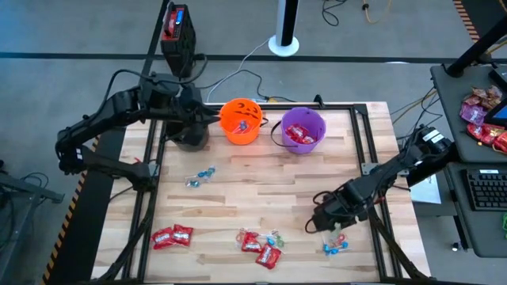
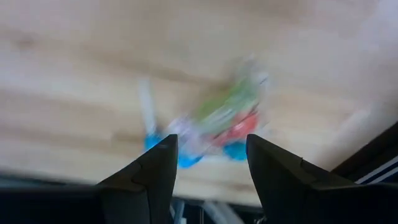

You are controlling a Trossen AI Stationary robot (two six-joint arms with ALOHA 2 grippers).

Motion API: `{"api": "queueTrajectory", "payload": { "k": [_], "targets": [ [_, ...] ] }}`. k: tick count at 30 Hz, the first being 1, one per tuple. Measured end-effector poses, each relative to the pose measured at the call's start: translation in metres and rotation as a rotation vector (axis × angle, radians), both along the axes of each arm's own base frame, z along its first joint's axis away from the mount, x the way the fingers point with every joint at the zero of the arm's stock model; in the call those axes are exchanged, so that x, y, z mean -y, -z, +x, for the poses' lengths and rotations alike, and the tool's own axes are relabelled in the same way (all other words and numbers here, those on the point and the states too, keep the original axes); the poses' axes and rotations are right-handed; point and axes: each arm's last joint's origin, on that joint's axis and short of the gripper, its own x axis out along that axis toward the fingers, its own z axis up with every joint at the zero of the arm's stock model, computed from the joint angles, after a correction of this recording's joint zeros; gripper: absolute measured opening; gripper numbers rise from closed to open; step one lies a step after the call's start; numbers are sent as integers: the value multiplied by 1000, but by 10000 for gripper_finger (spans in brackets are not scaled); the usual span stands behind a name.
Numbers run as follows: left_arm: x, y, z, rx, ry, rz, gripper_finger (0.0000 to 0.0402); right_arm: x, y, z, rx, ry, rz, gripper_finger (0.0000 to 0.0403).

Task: Sort candy by brand, put in halloween buckets
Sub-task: Put the green gummy into the black bucket

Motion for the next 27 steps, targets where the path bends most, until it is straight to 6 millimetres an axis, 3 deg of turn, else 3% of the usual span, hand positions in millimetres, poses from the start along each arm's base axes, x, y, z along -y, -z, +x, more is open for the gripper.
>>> {"api": "queueTrajectory", "payload": {
  "k": [9, 27],
  "targets": [
    [-4, 6, 10, -30, 1, -12, 76, 4, 14, -8, -57, 20, -26, 183],
    [-5, 9, 14, -39, 1, -15, 76, 5, 31, -9, 0, 77, 7, 142]
  ]
}}
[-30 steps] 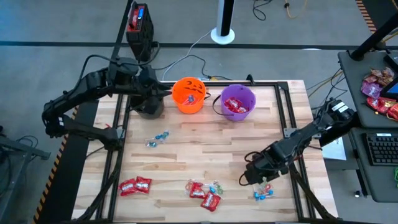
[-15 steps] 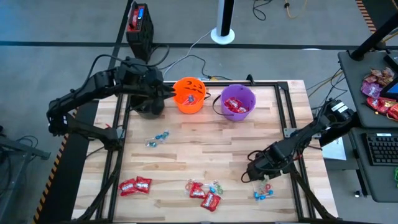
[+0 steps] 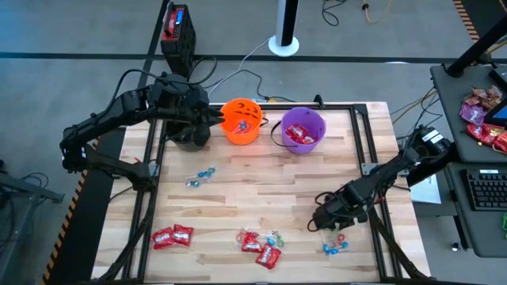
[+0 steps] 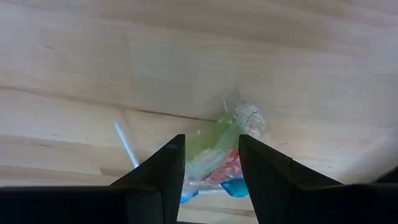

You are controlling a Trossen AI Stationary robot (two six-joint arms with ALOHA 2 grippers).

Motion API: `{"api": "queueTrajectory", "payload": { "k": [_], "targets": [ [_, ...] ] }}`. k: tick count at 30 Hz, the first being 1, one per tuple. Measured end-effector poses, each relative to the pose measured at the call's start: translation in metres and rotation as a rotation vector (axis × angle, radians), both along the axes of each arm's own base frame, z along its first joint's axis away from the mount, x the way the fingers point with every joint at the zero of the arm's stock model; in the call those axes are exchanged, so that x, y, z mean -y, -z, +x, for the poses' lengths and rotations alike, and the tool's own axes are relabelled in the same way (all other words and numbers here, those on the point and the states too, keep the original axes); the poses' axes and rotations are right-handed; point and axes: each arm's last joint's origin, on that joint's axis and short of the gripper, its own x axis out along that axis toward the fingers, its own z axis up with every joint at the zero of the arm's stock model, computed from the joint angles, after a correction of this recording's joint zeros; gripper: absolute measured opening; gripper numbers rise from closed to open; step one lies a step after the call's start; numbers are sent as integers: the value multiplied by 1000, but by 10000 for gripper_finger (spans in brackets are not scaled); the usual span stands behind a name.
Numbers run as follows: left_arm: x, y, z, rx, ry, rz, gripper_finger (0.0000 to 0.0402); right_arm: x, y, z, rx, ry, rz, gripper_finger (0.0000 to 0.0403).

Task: Sort candy by brand, put in halloween buckets
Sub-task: Put the green gummy into the black bucket

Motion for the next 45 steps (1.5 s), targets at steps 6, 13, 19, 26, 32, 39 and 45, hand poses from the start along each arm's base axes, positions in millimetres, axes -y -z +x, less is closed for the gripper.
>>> {"api": "queueTrajectory", "payload": {
  "k": [6, 13, 19, 26, 32, 39, 45],
  "targets": [
    [0, -1, 0, 8, 0, 3, 76, 2, 4, 0, 33, 19, -45, 129],
    [-1, -3, 1, 28, 0, 10, 76, 6, 10, -4, 46, 33, -109, 76],
    [0, -3, 1, 32, 7, 7, 76, 8, 6, -2, 101, 34, -158, 18],
    [8, -1, 4, 72, 309, -84, 76, 26, -34, 31, 574, 124, -365, 13],
    [18, 19, 19, 113, 621, -320, 76, 59, -96, 76, 1291, 7, -760, 12],
    [29, 66, 49, 185, 588, -517, 86, 85, -153, 81, 1773, -168, -1294, 12],
    [31, 81, 67, 433, 573, -618, 136, 97, -173, 86, 1818, -312, -1344, 13]
  ]
}}
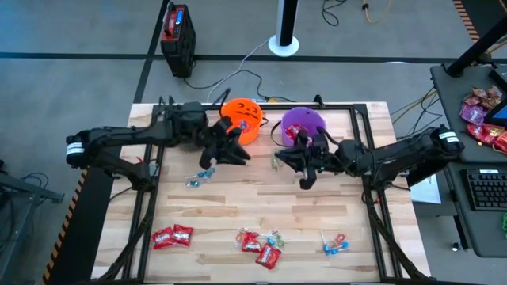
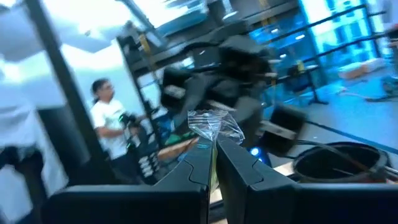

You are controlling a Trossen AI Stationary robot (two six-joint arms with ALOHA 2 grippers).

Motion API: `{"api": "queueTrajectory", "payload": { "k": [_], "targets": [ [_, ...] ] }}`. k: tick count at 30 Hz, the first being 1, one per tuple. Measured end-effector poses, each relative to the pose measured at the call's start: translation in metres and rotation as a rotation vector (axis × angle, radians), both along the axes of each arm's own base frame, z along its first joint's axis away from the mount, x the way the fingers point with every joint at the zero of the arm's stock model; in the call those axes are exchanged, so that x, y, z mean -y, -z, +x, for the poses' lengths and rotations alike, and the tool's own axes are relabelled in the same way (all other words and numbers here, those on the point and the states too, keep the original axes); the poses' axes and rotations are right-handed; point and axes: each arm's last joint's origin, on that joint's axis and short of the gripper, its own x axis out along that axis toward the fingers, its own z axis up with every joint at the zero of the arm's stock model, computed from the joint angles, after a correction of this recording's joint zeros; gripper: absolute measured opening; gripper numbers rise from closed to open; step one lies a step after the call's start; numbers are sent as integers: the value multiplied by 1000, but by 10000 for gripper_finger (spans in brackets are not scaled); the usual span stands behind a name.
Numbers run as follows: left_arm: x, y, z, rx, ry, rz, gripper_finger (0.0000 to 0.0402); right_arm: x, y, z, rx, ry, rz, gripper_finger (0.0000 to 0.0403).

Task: Sort candy by brand, put in halloween buckets
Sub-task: Put the green gummy into the black bucket

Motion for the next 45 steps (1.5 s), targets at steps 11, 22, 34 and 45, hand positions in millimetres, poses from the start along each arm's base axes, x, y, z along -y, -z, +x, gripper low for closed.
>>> {"api": "queueTrajectory", "payload": {
  "k": [11, 22, 34, 45],
  "targets": [
    [-8, 10, 39, 67, -27, -80, 217, 18, -29, 12, -38, -55, -130, 13],
    [-12, -15, 76, 140, 134, -16, 214, 22, -40, 14, -107, -73, -204, 13],
    [-15, -7, 82, 105, 122, -21, 98, 24, -41, 12, -120, -58, -192, 13],
    [-21, -5, 80, 54, 108, -41, 15, 29, -47, 13, -211, -21, -137, 56]
  ]
}}
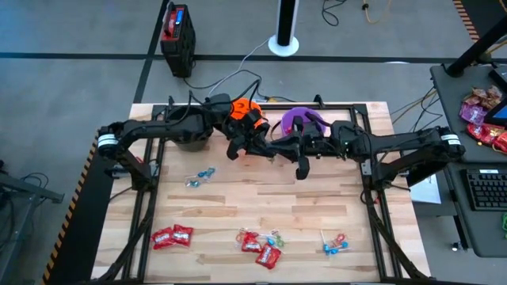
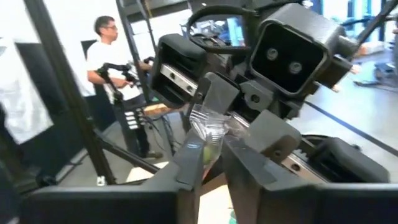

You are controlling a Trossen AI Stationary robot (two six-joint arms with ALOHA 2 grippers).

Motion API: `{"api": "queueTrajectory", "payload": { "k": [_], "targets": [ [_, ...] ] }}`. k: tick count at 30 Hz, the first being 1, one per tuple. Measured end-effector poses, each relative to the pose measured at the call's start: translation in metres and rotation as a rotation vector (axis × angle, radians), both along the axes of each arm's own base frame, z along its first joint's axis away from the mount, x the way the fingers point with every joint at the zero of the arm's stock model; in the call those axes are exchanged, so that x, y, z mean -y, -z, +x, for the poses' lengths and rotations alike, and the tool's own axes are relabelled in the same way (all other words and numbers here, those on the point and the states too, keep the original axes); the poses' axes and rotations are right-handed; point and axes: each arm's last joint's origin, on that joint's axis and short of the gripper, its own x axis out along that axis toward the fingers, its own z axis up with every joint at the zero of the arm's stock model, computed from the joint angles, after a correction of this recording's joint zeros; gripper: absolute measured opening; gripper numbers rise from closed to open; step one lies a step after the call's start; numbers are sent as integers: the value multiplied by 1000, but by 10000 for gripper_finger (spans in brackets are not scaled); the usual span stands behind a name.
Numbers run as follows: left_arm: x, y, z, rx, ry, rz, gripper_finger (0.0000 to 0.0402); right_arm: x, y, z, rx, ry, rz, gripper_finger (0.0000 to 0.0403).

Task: Sort candy by brand, put in halloween buckets
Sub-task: Put the green gummy into the black bucket

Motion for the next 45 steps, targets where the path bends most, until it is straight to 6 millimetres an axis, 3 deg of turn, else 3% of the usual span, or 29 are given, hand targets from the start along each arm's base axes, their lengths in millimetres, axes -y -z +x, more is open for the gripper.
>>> {"api": "queueTrajectory", "payload": {
  "k": [6, 11, 19, 26, 31, 35, 39, 45],
  "targets": [
    [-10, -3, -9, -47, 6, -13, 29, 4, -16, -2, -138, 83, -23, 125],
    [-33, -9, -34, -141, 10, -36, 25, 8, -31, -10, -291, 226, -35, 166],
    [-88, -16, -103, -338, -202, -120, 23, 11, -36, -15, -362, 311, -6, 191],
    [-128, -19, -177, -497, -592, -230, 22, 11, -25, -5, -415, 315, 17, 192],
    [-128, -10, -211, -841, -937, -139, 22, 11, -14, 6, -452, 313, 21, 192],
    [-122, -11, -225, -1159, -1076, 57, 22, 14, -5, 14, -486, 317, 28, 192],
    [-123, -7, -234, -1422, -1076, 230, 22, 17, 2, 21, -510, 296, 39, 192],
    [-127, 3, -229, -1489, -988, 271, 24, 18, 5, 24, -523, 281, 52, 192]
  ]
}}
